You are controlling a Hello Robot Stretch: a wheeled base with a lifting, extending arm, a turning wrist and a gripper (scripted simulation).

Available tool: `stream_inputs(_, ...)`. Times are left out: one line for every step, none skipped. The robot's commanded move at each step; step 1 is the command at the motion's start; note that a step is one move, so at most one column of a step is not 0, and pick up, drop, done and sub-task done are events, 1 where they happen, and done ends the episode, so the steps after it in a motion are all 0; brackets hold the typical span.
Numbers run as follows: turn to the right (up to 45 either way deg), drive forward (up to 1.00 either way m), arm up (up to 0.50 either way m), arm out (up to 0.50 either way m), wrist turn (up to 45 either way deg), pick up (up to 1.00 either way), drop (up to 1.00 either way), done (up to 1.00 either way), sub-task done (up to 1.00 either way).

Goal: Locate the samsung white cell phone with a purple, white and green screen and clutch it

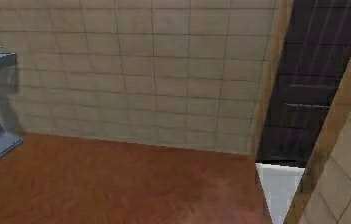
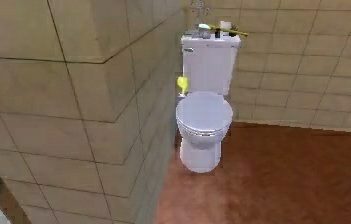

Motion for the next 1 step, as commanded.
stream_inputs(15.0, 0.0, 0.0, 0.0, 0.0, 0.0, 0.0, 0.0, 0.0)
